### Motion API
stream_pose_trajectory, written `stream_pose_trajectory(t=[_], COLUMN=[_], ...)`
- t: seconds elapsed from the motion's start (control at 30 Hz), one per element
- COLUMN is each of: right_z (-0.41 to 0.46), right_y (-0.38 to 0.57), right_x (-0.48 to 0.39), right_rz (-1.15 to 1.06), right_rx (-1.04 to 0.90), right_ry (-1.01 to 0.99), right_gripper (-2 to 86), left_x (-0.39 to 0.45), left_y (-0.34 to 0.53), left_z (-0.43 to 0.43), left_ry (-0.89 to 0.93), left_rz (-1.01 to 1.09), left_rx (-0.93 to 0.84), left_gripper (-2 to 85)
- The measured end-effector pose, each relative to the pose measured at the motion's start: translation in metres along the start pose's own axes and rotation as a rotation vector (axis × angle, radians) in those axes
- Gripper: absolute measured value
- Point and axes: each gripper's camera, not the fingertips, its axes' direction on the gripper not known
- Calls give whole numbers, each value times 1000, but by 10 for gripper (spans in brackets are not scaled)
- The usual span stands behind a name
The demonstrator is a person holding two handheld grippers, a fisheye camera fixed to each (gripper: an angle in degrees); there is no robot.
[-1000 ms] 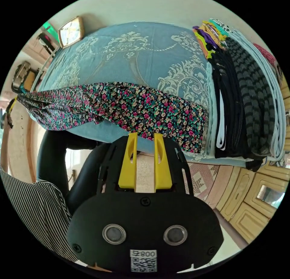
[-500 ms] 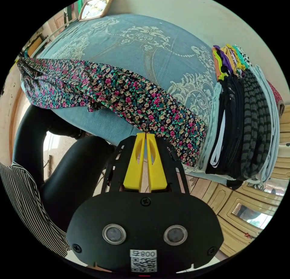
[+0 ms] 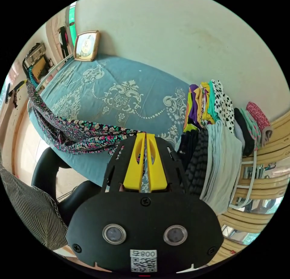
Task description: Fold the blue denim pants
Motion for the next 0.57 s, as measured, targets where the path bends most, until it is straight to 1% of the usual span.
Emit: stream_pose_trajectory(t=[0.03, 0.1, 0.13, 0.17, 0.2, 0.23, 0.27, 0.33, 0.4, 0.47, 0.57], right_z=[14, 47, 77, 110, 127, 155, 173, 183, 185, 186, 189], right_y=[-27, -68, -93, -112, -119, -128, -132, -131, -122, -101, -67], right_x=[11, 24, 30, 33, 33, 33, 33, 34, 40, 51, 61], right_rz=[-9, -14, -10, -1, 5, -2, -1, 6, 30, 84, 162], right_rx=[-43, -137, -225, -325, -379, -480, -522, -491, -430, -372, -320], right_ry=[-26, -74, -76, -50, -37, -5, 37, 31, 1, -82, -215], right_gripper=[19, 47, 52, 54, 54, 54, 52, 51, 54, 57, 58], left_x=[1, 1, 1, 0, -2, -3, -4, -5, -21, -32, -40], left_y=[-6, -22, -24, -23, -18, -14, -2, 19, 51, 84, 150], left_z=[11, 68, 85, 120, 155, 169, 189, 203, 211, 218, 243], left_ry=[-15, -109, -135, -181, -222, -242, -265, -249, -174, -71, -59], left_rz=[-2, -29, -36, -44, -51, -60, -71, -51, -75, -95, -136], left_rx=[-5, -47, -65, -115, -186, -220, -242, -237, -260, -294, -387], left_gripper=[23, 25, 26, 28, 30, 31, 35, 48, 69, 79, 92])
